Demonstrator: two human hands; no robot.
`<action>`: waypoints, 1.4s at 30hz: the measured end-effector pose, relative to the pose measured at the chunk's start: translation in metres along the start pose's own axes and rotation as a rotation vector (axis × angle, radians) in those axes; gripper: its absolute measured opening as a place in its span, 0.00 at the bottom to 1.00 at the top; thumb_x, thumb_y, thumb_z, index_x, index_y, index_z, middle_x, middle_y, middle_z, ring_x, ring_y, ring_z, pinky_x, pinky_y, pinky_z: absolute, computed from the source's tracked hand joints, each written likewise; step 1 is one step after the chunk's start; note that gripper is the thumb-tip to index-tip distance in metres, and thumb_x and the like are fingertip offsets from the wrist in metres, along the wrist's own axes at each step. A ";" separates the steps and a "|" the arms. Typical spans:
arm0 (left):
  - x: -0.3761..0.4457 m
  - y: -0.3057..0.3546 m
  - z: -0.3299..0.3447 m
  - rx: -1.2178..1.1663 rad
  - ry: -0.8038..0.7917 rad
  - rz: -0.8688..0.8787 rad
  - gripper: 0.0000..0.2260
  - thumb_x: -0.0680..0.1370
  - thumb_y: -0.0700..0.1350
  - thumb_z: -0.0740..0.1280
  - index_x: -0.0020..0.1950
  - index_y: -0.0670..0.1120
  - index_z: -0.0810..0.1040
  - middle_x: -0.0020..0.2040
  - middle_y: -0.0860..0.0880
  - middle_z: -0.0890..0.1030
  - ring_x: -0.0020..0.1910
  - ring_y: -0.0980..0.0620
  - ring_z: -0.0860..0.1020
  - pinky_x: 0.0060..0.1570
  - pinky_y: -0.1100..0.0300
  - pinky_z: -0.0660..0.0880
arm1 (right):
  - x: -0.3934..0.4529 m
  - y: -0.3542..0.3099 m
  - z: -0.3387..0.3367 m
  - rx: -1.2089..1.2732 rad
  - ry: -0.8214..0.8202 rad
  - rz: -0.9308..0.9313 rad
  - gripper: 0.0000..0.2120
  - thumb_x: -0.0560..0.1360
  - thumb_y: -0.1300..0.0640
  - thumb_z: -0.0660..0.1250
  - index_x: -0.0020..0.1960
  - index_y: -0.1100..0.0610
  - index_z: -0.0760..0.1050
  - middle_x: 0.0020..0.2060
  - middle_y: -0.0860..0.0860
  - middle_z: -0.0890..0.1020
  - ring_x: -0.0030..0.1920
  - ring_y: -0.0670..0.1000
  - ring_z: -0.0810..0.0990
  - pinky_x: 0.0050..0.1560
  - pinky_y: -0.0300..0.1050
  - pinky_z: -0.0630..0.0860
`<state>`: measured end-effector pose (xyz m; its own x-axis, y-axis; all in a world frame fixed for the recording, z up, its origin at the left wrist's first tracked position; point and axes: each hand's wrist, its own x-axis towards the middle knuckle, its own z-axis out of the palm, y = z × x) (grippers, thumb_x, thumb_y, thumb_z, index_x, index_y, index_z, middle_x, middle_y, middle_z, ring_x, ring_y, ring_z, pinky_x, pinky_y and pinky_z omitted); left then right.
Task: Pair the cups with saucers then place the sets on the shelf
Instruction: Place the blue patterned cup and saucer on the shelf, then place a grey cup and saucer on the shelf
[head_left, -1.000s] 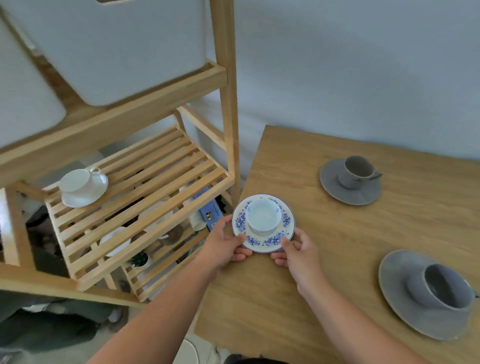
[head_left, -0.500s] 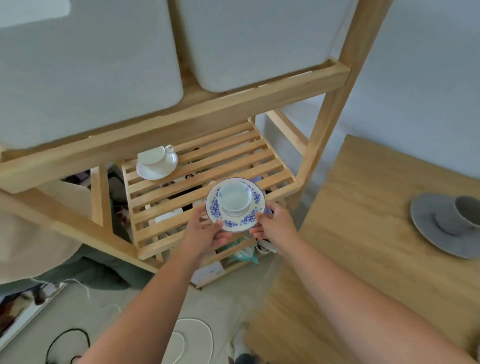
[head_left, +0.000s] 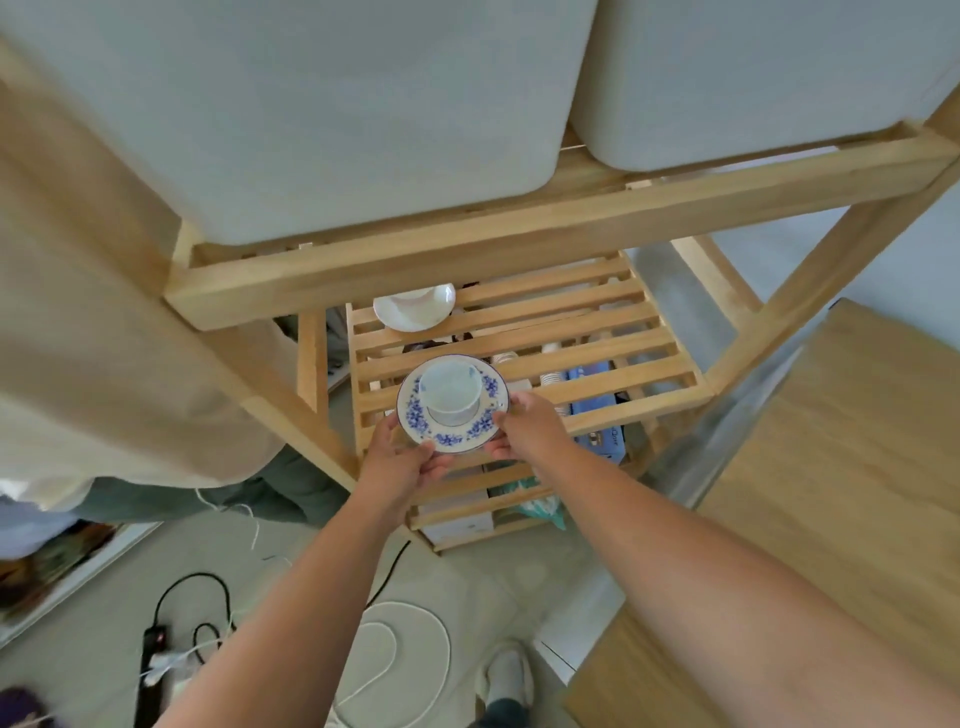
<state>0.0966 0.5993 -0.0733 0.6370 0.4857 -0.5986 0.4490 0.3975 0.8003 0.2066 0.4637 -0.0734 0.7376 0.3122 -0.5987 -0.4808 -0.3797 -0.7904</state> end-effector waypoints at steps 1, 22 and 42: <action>0.001 0.000 -0.002 -0.003 0.010 -0.004 0.26 0.81 0.33 0.63 0.74 0.53 0.62 0.51 0.38 0.84 0.46 0.45 0.85 0.43 0.57 0.83 | 0.002 -0.001 0.004 -0.009 -0.003 -0.002 0.07 0.80 0.62 0.62 0.57 0.54 0.72 0.44 0.59 0.84 0.34 0.52 0.85 0.39 0.47 0.84; -0.046 -0.022 0.015 0.146 0.147 0.207 0.35 0.79 0.37 0.65 0.80 0.55 0.52 0.41 0.43 0.85 0.38 0.48 0.84 0.41 0.54 0.83 | -0.050 0.014 -0.012 -0.017 0.083 -0.156 0.13 0.80 0.59 0.59 0.63 0.51 0.73 0.42 0.56 0.84 0.39 0.51 0.82 0.41 0.43 0.82; -0.205 -0.141 0.237 0.730 -1.015 0.218 0.12 0.79 0.38 0.66 0.62 0.46 0.73 0.39 0.50 0.83 0.32 0.55 0.79 0.36 0.61 0.78 | -0.320 0.231 -0.216 0.500 0.760 0.026 0.10 0.79 0.70 0.57 0.50 0.62 0.76 0.33 0.61 0.80 0.27 0.53 0.78 0.25 0.41 0.75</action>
<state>0.0508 0.2592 -0.0548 0.7876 -0.4551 -0.4155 0.3087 -0.2922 0.9052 -0.0380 0.0880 -0.0361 0.7521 -0.4167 -0.5106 -0.5208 0.0990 -0.8479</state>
